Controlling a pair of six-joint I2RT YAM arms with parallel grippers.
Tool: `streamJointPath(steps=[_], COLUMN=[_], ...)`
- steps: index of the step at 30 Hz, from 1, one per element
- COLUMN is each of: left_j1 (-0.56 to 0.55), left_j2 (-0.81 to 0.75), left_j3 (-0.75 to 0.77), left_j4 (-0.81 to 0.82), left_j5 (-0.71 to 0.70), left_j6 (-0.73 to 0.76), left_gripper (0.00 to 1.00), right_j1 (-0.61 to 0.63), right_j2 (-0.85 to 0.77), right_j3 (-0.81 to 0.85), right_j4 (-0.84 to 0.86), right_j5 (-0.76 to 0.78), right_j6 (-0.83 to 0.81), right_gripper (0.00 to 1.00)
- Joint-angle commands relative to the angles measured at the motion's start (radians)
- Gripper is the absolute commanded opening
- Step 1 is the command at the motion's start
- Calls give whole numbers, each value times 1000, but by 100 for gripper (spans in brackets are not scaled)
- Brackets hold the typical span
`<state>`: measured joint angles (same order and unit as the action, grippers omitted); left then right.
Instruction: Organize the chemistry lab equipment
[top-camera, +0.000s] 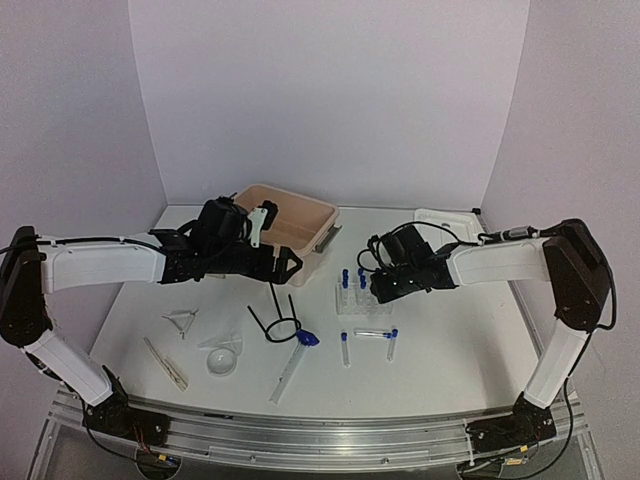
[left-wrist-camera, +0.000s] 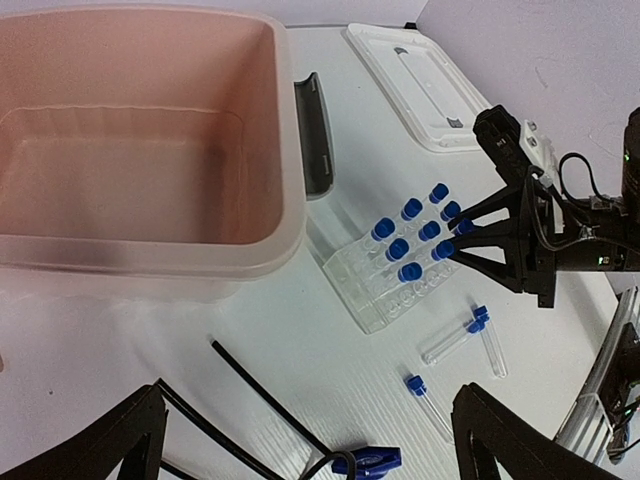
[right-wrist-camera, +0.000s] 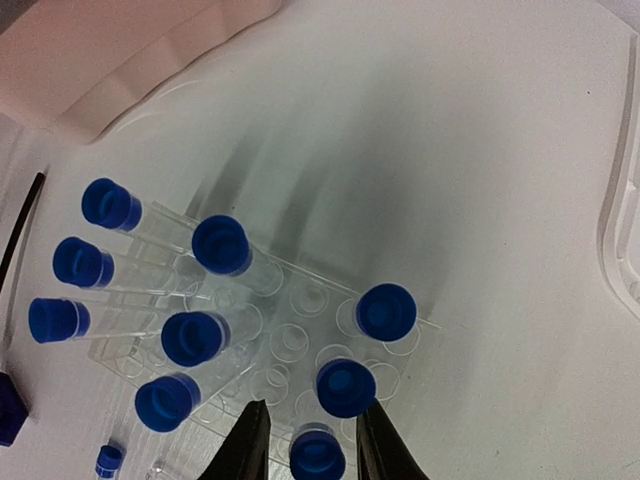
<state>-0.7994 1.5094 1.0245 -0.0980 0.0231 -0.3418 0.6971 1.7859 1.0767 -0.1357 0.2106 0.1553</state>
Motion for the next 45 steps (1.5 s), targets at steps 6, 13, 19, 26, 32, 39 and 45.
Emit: streamJointPath(steps=[6,13,19,26,32,39,45], left_j1=[2,2,3,2,2,2,2], left_j2=[-48,-54,-69,-94,-113,-119,-120], left_j3=[-9,-14,-28,-50,-68,-82,-99], left_j4=[34,40,56,66,65,68,77], left_j5=[0,9,19,24,28,44,51], left_j6=[-12,-18,-24,-36,-48,-46,-42], left_gripper=[100,100,100,100,100,100,100], right_j1=[7,7,7,7,7,7,7], right_j2=[-19,-83,-204,-448,-578,-428,-225], right_j3=[-21,-36,-65,-138,-209,-163,-60], right_j4=[22,21,4,-121,-352,-464,-466], right_j5=[18,28,-1,-88,-117,-185,-159], right_j6=[9,26,52,181,489,706,741], right_gripper=[30,37,46,80,83,67,46])
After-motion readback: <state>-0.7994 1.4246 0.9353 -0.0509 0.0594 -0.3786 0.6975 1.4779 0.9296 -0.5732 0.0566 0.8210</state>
